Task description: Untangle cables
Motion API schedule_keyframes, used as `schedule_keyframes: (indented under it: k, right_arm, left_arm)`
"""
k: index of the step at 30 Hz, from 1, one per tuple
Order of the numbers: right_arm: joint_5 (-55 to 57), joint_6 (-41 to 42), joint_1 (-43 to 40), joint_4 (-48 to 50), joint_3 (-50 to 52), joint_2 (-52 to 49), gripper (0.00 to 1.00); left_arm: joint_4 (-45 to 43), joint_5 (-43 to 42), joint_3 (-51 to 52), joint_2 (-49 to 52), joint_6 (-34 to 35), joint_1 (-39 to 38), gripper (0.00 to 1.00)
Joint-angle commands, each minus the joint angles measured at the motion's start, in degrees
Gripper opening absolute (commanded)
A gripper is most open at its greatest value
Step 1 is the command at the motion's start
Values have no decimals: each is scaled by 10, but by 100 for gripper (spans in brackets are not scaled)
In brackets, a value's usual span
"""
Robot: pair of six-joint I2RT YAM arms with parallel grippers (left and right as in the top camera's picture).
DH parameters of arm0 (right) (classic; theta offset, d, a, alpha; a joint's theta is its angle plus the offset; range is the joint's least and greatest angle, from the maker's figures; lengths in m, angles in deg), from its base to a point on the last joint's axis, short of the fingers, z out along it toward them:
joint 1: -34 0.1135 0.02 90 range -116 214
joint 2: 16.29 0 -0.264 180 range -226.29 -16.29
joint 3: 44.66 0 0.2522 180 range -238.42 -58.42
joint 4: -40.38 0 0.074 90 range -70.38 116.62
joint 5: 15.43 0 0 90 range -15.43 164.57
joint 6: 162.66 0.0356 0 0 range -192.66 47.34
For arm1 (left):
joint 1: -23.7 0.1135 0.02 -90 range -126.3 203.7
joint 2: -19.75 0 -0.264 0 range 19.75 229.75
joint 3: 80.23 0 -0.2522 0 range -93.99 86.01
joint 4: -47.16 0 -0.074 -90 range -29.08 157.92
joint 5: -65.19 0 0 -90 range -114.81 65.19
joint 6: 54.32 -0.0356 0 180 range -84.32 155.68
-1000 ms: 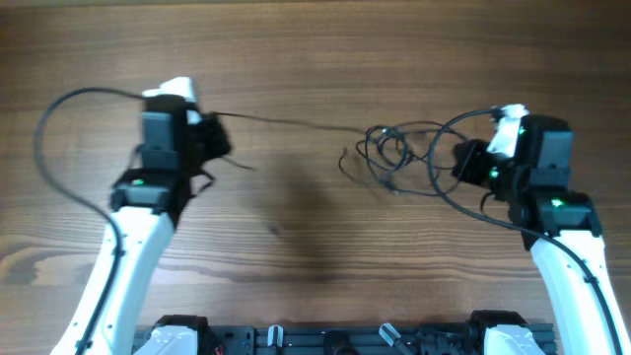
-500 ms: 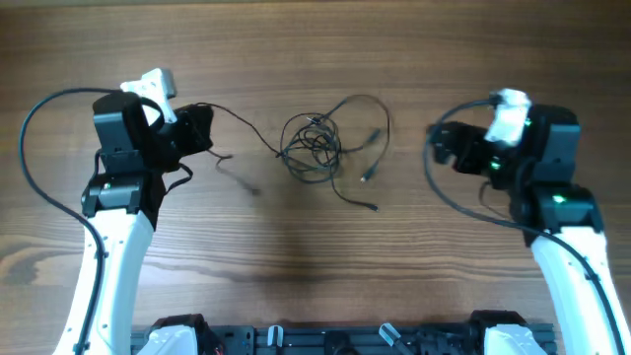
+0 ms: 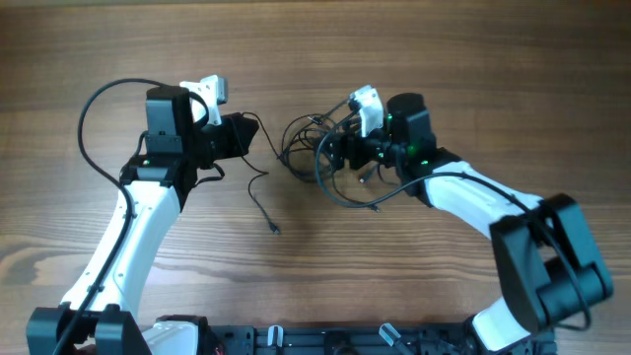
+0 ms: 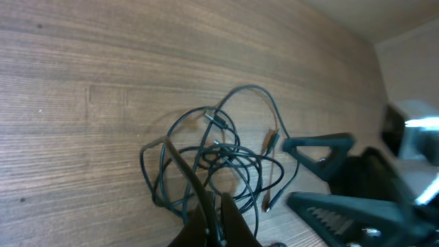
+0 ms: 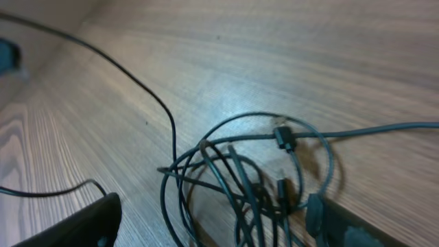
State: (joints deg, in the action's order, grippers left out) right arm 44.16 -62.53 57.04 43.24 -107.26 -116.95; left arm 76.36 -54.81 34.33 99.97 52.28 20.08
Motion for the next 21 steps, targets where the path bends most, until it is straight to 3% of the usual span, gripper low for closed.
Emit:
schedule_keyframes:
  k: [1,4,5,6,8,12,17,21]
  right_arm:
    - [-8,-9,16,13,-1,-32,75]
    - [43,-9,23,10,-1,-38,48]
    - [53,-3,23,11,-1,-39,32]
    - [56,13,23,19,-1,-39,5]
    - [43,35,21,33,-4,-35,5]
    - [82,68,-38,-16,-18,51,4]
    - [143,79,-241,-143,-18,276,4]
    - [155,63,-388,-226,-18,369,5]
  left_arm:
    - [-11,-10,-1,3,-12,-2,4]
    - [-12,-10,-1,3,-12,-2,4]
    - [-11,-10,-1,3,-12,-2,4]
    - [-11,-10,-1,3,-12,-2,4]
    - [-5,2,-1,3,-12,-2,4]
    - [11,122,-1,-11,-11,47,4]
    - [18,131,-1,-30,29,248,4]
    - [19,122,-1,-29,97,388,4]
